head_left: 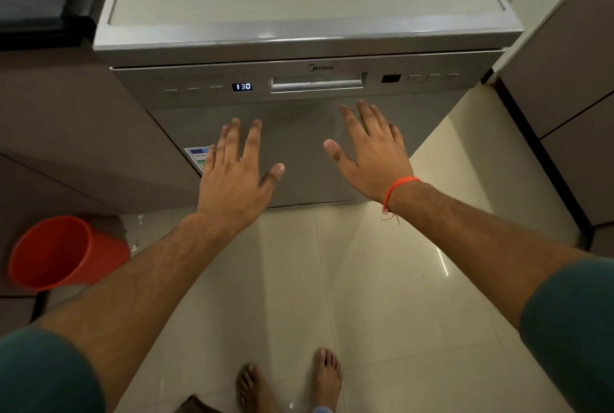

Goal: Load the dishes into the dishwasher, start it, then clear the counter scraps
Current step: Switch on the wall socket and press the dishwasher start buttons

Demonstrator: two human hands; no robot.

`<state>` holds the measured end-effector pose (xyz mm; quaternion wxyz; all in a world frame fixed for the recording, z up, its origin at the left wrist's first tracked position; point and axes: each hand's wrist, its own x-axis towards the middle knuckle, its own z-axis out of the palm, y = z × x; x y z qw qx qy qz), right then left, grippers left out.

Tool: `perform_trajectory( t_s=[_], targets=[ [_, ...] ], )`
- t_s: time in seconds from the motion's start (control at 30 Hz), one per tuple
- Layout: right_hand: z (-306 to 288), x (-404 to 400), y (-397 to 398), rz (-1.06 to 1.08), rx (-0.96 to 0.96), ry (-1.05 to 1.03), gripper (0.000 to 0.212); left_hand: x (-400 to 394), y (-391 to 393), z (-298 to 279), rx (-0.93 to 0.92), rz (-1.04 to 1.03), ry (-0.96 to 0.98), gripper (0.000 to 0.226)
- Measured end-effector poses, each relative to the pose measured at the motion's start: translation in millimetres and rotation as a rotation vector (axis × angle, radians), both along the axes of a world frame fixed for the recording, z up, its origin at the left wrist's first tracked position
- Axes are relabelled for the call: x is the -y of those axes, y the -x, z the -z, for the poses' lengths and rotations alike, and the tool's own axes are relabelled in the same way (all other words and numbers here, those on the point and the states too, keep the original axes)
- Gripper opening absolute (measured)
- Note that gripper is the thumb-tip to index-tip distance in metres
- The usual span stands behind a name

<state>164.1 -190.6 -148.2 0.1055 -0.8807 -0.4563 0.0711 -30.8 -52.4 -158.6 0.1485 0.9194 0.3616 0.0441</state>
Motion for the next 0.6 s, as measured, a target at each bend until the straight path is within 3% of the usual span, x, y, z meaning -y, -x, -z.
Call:
perform_trajectory(
  t_s=[0.23,0.4,0.6],
  targets=[
    [-30.6,-10.2,27.4,-0.081,0.057,-0.01,0.076,-10.8,33.2,-28.4,0.043,-0.071,-0.035,0.079],
    [-83.8,-21.5,41.0,-0.115,0.065,-0.091,0.075,-15.2,54.2,-83.9,0.118,-0.13,-0.034,0.079],
    [-144.0,-18.9,67.9,-0.057,-0.057,-0.183,0.074,-1.7,95.6,-161.2,0.181,-0.189,-0.025,0.08]
  ],
)
